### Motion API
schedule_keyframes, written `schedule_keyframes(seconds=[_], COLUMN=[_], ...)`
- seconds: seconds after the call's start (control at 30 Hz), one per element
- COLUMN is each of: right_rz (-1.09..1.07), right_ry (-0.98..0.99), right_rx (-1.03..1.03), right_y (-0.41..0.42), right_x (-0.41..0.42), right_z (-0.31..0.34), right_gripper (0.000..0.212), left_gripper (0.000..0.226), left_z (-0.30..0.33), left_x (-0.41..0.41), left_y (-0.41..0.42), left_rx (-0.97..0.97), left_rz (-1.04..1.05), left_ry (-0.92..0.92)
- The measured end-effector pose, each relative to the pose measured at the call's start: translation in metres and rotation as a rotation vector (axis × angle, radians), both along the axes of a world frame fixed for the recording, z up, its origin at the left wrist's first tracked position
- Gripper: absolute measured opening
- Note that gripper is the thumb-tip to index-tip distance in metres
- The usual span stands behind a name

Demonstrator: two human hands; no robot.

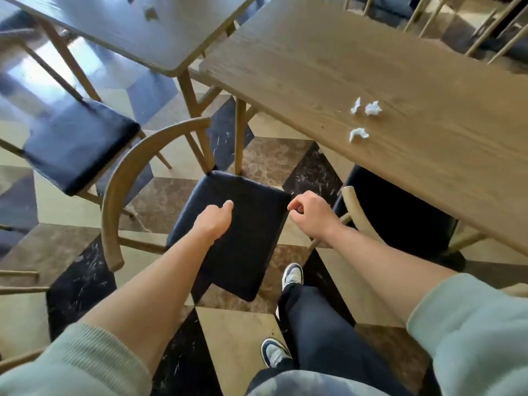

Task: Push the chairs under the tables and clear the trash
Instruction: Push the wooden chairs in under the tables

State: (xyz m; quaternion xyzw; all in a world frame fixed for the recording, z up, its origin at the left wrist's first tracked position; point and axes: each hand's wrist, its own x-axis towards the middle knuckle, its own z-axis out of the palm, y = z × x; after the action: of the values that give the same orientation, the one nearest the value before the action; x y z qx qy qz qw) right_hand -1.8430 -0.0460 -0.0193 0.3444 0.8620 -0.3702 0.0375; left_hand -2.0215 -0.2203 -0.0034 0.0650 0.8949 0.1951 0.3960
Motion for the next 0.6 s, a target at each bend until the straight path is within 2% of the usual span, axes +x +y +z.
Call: schedule_keyframes(seconds=[0.07, 0.17, 0.3, 0.37, 0.4, 0.5, 0.53, 0.6], right_rz=[0.026, 0.077, 0.214, 0.241, 0.235, 0.212, 0.216, 0.117], right_ry=[-0.020, -0.027, -0.093, -0.119, -0.144, -0.256, -0.272, -0.264], right_rx=[-0.032, -0.139, -0.297, -0.386, -0.448, -0.663, -0.695, -0.749], right_y=[-0.009, -0.034, -0.084, -0.116, -0.130, -0.178, -0.189, -0.214], right_x=[-0.032, -0.123, -0.221, -0.259, -0.277, -0.332, -0.345, -0.373], right_z=[-0.004, -0.019, -0.035, -0.043, -0.048, -0.064, -0.068, -0.077], right_gripper=[0.009, 0.013, 0.020, 0.032, 0.045, 0.097, 0.110, 0.122], left_gripper=[0.057, 0.043, 0.052, 0.059, 0.064, 0.070, 0.064, 0.038], left_z=[0.000, 0.007, 0.013, 0.008, 0.004, -0.025, -0.032, -0.053], left_x=[-0.027, -0.097, -0.182, -0.226, -0.246, -0.307, -0.315, -0.338], left_y=[-0.002, -0.016, -0.035, -0.038, -0.036, -0.010, 0.001, 0.023], left_rx=[-0.015, -0.037, -0.102, -0.043, -0.008, 0.105, 0.136, 0.158], left_rz=[-0.073, -0.123, -0.135, -0.141, -0.164, -0.289, -0.331, -0.473], left_ry=[0.118, 0.302, 0.501, 0.494, 0.471, 0.293, 0.238, 0.191])
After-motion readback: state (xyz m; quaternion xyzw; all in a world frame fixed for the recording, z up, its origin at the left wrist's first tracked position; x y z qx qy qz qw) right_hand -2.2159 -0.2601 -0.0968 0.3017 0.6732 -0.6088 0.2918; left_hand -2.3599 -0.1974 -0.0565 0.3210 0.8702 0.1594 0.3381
